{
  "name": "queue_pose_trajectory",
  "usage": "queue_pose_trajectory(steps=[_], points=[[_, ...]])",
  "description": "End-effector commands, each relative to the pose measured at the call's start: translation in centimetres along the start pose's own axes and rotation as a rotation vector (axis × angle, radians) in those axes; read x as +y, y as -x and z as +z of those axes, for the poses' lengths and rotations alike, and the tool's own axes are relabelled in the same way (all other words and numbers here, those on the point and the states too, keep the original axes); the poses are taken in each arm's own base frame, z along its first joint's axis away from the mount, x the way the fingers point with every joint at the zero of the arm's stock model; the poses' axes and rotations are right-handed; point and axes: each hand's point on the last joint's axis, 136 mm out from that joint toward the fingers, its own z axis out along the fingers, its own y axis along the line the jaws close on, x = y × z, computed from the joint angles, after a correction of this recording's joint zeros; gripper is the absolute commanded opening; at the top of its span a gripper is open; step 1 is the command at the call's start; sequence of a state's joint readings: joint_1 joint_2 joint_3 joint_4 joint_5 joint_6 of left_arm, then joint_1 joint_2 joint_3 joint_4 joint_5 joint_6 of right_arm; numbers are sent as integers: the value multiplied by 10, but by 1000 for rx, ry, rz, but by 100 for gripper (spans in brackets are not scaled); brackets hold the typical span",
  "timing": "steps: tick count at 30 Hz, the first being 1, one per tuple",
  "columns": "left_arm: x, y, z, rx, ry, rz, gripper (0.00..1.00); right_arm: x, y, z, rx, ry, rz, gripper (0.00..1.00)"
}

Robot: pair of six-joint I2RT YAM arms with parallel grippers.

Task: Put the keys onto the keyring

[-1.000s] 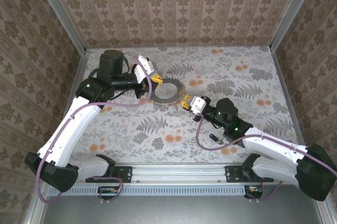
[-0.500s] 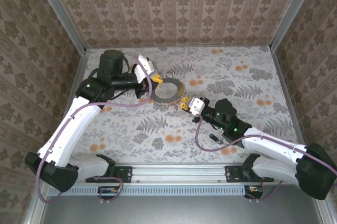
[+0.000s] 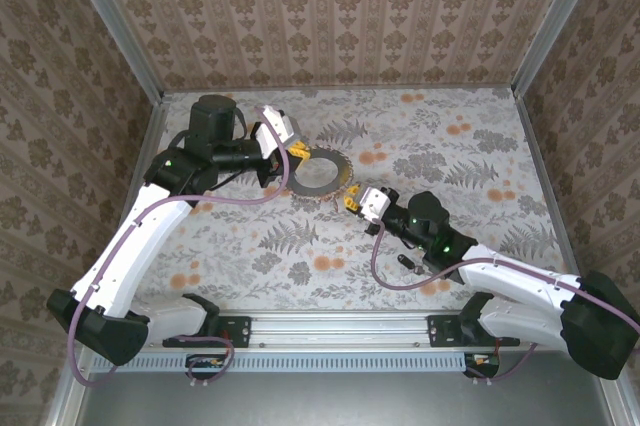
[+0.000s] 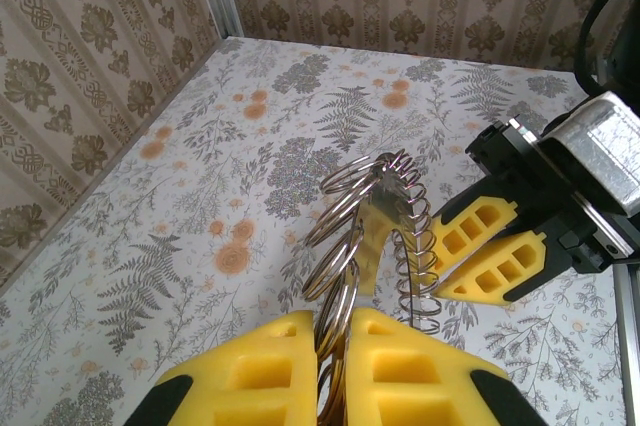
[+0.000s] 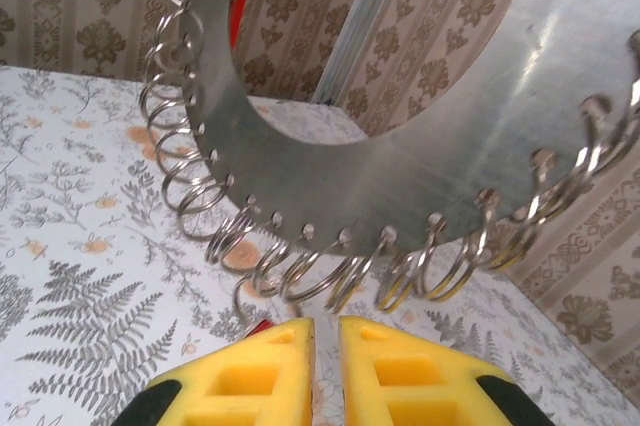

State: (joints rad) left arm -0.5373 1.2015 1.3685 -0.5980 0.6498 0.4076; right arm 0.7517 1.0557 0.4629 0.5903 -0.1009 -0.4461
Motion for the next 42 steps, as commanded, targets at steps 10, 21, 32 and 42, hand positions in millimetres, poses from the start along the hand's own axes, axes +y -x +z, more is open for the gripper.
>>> queue_pose_trajectory(steps=[10,21,32,42], points=[[-2,26,-12,-66,18,40,0,-7,17,6,-62,-32,4,15],[-2,27,-12,-69,20,36,0,-4,18,10,-65,-39,14,12],[1,27,-13,-63,49,37,0,0,16,11,-52,-68,26,12],[2,27,-14,-64,58,36,0,-4,13,11,-38,-148,18,15]])
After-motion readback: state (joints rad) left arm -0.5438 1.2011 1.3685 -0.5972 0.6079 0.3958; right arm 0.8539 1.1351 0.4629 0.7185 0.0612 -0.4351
